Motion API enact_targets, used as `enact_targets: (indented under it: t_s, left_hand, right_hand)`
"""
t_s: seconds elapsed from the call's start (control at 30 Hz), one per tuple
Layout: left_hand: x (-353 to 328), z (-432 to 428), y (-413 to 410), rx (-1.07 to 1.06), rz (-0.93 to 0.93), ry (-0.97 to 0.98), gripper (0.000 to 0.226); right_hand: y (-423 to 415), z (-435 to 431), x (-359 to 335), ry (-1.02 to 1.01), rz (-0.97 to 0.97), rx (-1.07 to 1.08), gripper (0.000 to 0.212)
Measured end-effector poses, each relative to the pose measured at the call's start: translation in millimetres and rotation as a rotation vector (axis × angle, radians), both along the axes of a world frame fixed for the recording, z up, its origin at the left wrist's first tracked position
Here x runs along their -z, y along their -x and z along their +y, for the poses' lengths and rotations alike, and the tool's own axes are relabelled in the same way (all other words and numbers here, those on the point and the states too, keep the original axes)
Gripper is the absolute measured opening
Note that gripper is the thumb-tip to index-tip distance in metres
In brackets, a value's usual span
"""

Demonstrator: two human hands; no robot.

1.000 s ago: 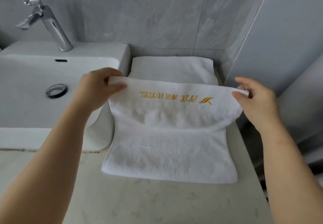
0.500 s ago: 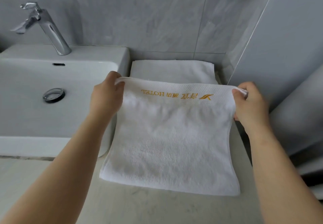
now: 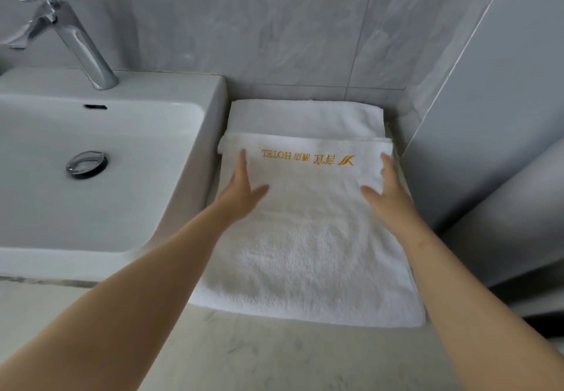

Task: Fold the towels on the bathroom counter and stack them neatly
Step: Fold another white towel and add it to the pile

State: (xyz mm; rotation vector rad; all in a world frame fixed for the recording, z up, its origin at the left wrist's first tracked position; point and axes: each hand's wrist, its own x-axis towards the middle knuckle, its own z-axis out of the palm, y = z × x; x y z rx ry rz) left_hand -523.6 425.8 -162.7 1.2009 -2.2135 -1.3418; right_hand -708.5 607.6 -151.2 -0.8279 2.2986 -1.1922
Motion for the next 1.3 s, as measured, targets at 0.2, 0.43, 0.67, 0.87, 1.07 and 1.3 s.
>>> enact_targets:
  t_s: [0.2,0.43,0.67,0.87,1.07,1.3]
  left_hand:
    - [39.3,28.6,-38.0,0.297,-0.55,0.479,0.06]
    - [41.3,78.0,-111.6,-0.005,-0.478,0.447,0.054]
    - [46.3,96.1,-143.1,-0.332,-0.291,0.24,0.058]
    - [42.5,90.4,-152.1,-0.394,-0.432,0.07,0.047]
    - [30.8,80.6,-153.5,-0.446,-0.237,-0.07,0.021]
    - [39.0,106.2,-145.7,-0.236,-0.382,0.702,0.035]
  right_hand:
    - [-31.0,41.4,38.2,-0.365,0.163,-0.048,0.059]
    - [-66.6,100.7,56.1,-0.352,0.327,0.275,0.038]
    - [-87.0,124.2,48.9,-0.071,-0.012,0.425,0.034]
    - [-95.8,138.6,46.4,-0.085,-0.135,0.441,0.036]
    - [-97.8,141.5,41.7,-0.175,-0.054,0.421,0.034]
    - [-120.7,132.3,46.3,-0.353,0.639,0.257,0.037]
